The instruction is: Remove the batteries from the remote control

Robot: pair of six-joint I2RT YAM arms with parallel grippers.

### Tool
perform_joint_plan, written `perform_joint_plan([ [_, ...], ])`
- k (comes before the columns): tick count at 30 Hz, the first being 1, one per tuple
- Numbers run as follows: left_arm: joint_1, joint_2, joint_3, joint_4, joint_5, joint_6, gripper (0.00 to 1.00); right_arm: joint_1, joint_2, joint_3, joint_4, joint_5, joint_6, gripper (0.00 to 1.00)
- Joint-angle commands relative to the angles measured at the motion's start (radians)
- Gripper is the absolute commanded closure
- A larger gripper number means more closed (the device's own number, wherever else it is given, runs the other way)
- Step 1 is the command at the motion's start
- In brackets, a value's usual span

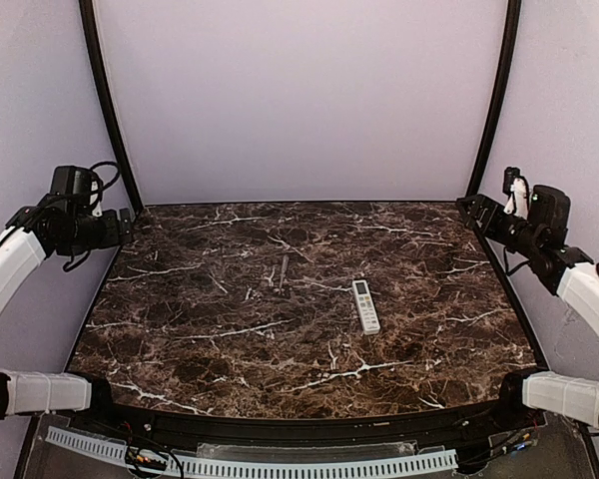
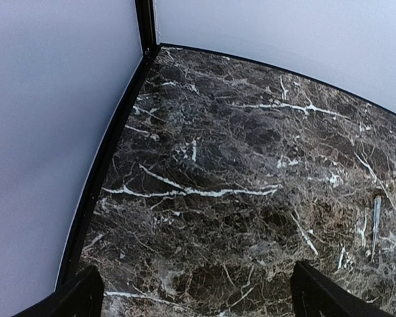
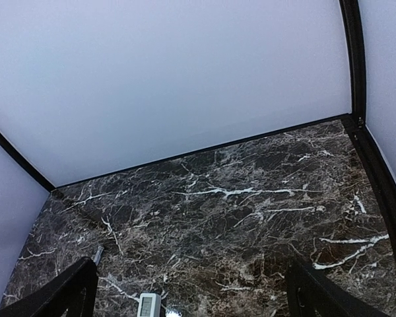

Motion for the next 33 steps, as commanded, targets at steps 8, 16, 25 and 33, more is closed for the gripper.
perform_joint_plan([
  [8, 0.007, -0.104, -0.052, -0.151, 0.130, 0.077, 0.00, 0.049, 0.059, 0.157, -0.272, -0.035, 0.021, 0.01],
  [16, 0.007, -0.151, -0.111, -0.145, 0.173, 0.057, 0.00, 0.139, 0.120, 0.232, -0.414, 0.022, 0.042, 0.01],
  [25, 0.007, -0.192, -0.155, -0.142, 0.206, 0.041, 0.00, 0.277, 0.213, 0.250, -0.495, 0.088, 0.101, 0.01],
  [33, 0.006, -0.250, -0.230, -0.069, 0.217, 0.017, 0.00, 0.455, 0.388, 0.341, -0.618, 0.216, 0.127, 0.02],
])
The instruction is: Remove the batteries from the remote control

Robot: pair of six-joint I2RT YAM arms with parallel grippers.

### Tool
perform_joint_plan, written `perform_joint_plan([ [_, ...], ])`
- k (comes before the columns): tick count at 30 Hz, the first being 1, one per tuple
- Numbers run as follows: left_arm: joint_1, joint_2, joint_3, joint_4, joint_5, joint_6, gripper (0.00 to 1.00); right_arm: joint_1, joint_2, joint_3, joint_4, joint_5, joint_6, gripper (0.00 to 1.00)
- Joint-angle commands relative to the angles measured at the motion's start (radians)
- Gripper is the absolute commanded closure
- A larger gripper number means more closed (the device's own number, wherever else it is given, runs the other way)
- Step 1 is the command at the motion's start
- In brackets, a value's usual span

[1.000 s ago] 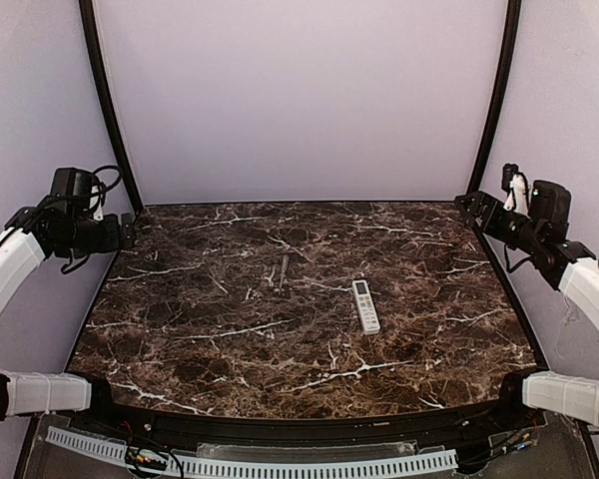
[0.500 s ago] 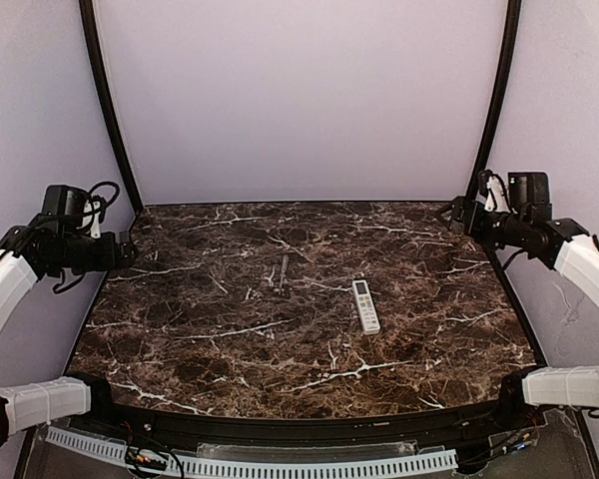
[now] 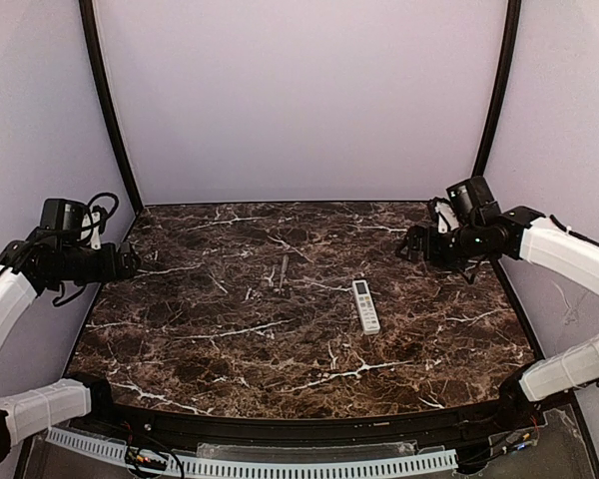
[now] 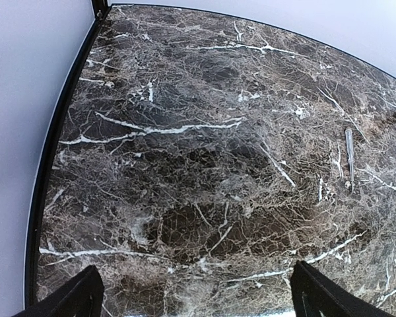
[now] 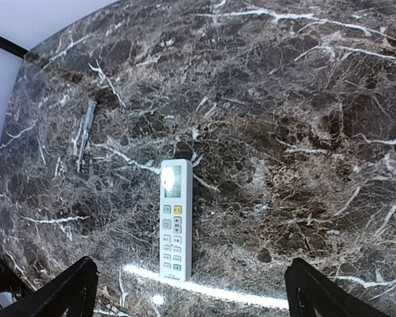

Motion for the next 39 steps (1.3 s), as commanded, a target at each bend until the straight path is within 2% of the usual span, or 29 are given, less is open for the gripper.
perform_joint_plan([
  [1, 0.006, -0.048, -0.063, 0.043, 0.015, -0.016, 0.00, 0.080, 0.102, 0.084, -0.097, 0.103, 0.032, 0.01],
  [8, 0.007, -0.073, -0.081, 0.067, 0.014, -0.005, 0.00, 0.212, 0.276, 0.182, -0.153, 0.187, 0.048, 0.02],
  [16, 0.007, -0.022, -0.069, 0.060, 0.067, -0.008, 0.00, 0.282, 0.449, 0.269, -0.199, 0.201, 0.047, 0.01],
  [33, 0.007, -0.011, -0.073, 0.073, 0.084, -0.009, 0.00, 0.322, 0.592, 0.264, -0.224, 0.114, 0.064, 0.01],
  [39, 0.008, -0.004, -0.073, 0.073, 0.088, -0.008, 0.00, 0.340, 0.647, 0.293, -0.256, 0.113, 0.070, 0.07],
])
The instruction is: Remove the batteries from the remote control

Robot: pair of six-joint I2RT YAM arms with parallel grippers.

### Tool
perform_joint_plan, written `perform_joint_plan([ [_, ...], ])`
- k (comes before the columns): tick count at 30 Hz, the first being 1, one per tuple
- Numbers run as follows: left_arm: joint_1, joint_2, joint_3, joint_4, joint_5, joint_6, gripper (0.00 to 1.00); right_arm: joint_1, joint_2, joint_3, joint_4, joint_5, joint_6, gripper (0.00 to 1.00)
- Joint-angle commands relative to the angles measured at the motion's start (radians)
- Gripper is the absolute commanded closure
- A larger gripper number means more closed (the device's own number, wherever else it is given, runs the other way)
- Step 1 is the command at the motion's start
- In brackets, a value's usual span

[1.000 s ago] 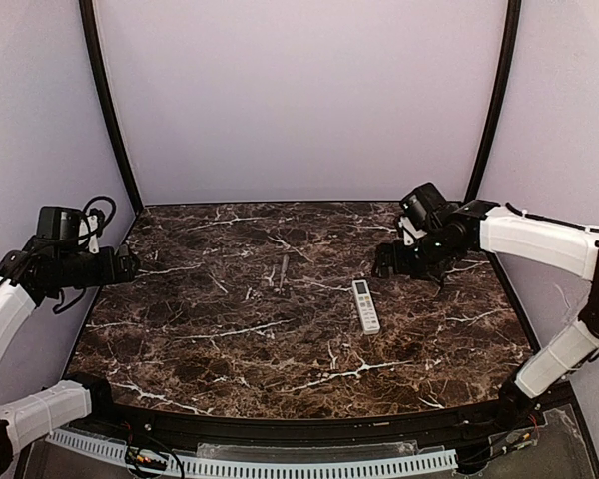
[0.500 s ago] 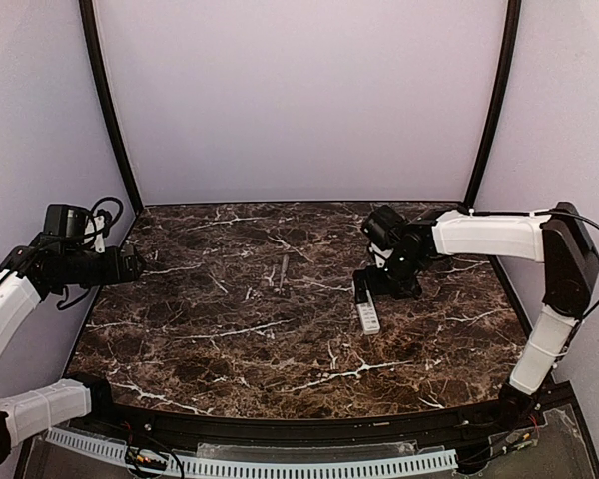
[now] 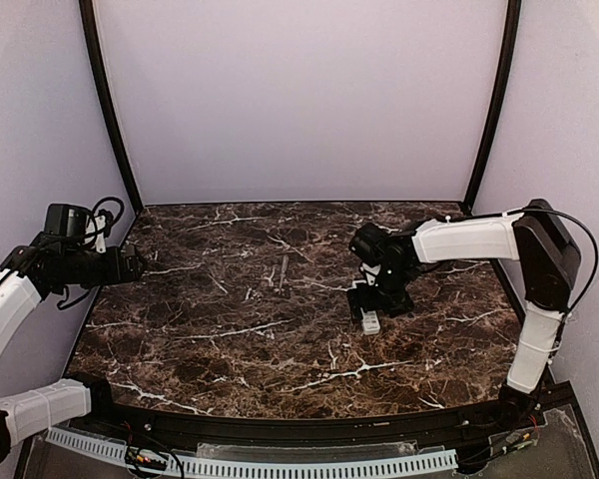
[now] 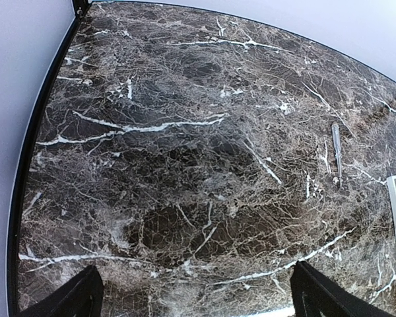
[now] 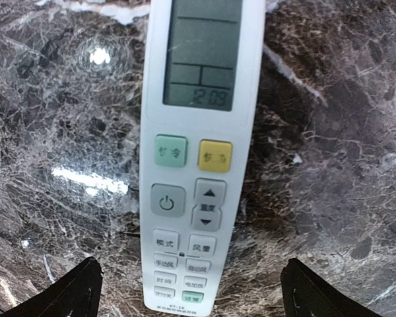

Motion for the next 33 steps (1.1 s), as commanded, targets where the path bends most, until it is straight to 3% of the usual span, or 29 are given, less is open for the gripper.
perform_joint_plan([
  [1, 0.007, 0.007, -0.006, 0.005, 0.010, -0.004, 0.00, 0.022, 0.041, 0.037, -0.038, -0.008, 0.019, 0.09],
  [5, 0.008, 0.009, -0.006, 0.005, 0.012, -0.004, 0.00, 0.029, 0.059, 0.052, -0.062, 0.014, 0.019, 0.17],
  [12, 0.011, 0.015, -0.006, 0.005, 0.009, -0.006, 0.00, 0.035, 0.074, 0.058, -0.079, 0.028, 0.017, 0.40],
  [21, 0.015, 0.020, -0.005, 0.002, 0.006, -0.006, 0.00, 0.043, 0.081, 0.060, -0.092, 0.050, 0.023, 0.57],
  [27, 0.018, 0.020, -0.005, 0.000, 0.004, -0.006, 0.00, 0.052, 0.075, 0.056, -0.088, 0.058, 0.026, 0.73],
  [33, 0.017, 0.015, -0.005, 0.003, 0.014, 0.005, 0.00, 0.053, 0.028, 0.054, -0.087, 0.080, -0.003, 0.76],
])
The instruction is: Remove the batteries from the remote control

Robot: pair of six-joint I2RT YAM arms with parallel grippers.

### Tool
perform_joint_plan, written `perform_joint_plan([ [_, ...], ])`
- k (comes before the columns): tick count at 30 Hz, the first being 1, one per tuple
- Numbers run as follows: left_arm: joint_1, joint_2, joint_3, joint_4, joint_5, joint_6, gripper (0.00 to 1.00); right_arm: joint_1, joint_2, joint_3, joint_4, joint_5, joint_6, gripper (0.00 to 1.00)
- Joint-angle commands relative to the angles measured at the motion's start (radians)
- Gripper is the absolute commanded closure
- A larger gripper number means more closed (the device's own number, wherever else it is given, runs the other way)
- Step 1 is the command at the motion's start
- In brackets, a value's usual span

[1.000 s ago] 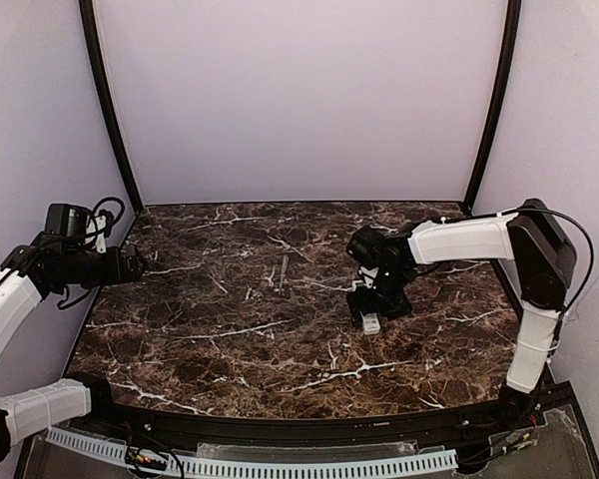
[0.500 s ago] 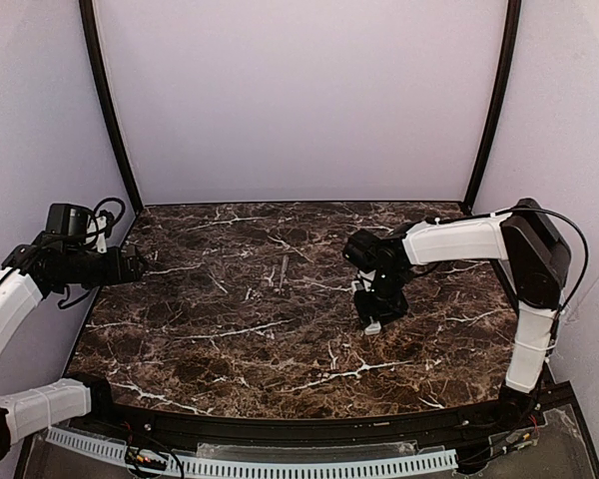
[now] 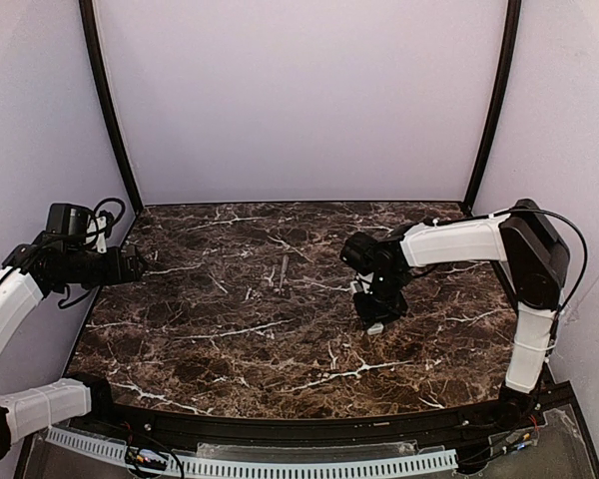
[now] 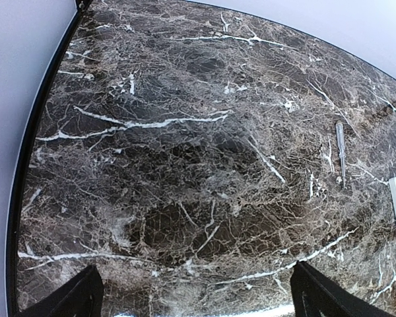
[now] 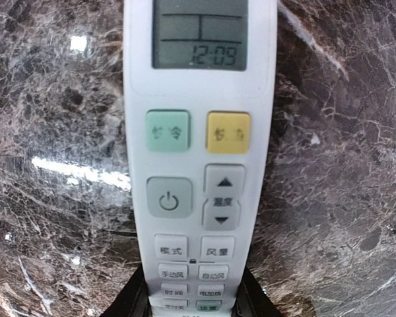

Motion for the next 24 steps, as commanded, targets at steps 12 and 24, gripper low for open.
perform_joint_plan([
  [12, 0.006, -0.056, -0.044, 0.152, 0.135, -0.014, 0.00, 0.012, -0.207, -0.010, 0.035, -0.113, -0.137, 0.80],
  [24, 0.003, 0.089, -0.077, 0.512, 0.849, -0.203, 0.03, 0.012, -0.420, -0.139, 0.309, -0.566, -0.200, 0.88],
])
